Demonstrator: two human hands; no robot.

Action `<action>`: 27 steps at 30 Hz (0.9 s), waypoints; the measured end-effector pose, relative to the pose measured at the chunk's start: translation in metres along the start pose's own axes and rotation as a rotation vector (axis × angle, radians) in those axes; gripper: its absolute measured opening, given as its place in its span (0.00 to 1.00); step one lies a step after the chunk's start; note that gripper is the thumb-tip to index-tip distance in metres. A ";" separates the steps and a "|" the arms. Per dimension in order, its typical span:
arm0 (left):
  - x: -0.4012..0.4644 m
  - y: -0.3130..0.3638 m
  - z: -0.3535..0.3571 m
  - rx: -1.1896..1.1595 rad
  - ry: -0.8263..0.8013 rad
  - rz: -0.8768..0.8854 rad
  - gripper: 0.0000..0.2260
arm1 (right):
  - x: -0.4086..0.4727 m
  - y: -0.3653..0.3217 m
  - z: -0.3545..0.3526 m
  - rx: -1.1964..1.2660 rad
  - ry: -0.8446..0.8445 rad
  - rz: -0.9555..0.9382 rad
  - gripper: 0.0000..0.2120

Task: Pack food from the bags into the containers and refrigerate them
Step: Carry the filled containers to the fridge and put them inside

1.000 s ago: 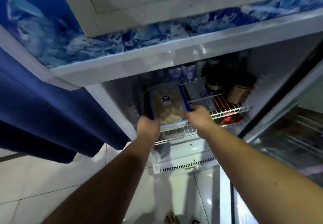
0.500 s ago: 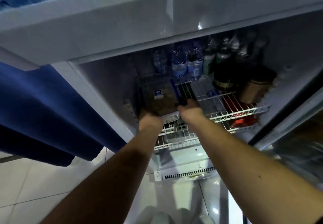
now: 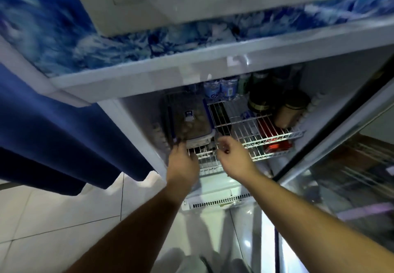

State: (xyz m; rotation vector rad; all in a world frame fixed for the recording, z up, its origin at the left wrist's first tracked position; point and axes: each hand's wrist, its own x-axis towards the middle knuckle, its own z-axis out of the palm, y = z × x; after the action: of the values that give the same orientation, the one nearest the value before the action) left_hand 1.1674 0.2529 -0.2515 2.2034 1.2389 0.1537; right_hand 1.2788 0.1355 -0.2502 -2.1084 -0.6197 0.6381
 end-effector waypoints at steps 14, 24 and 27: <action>-0.124 -0.041 -0.124 0.094 -0.235 -0.092 0.24 | -0.145 -0.023 0.002 -0.558 -0.550 -0.161 0.19; -0.245 -0.112 -0.185 0.055 0.025 -0.415 0.24 | -0.188 -0.113 0.081 -0.653 -0.759 -0.491 0.22; -0.297 -0.137 -0.201 0.042 0.080 -0.513 0.25 | -0.217 -0.143 0.115 -0.662 -0.831 -0.583 0.23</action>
State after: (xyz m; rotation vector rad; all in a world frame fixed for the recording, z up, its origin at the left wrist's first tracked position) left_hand 0.8248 0.1548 -0.1093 1.8543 1.8182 0.0082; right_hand 1.0146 0.1425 -0.1454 -1.9805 -2.0470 1.0526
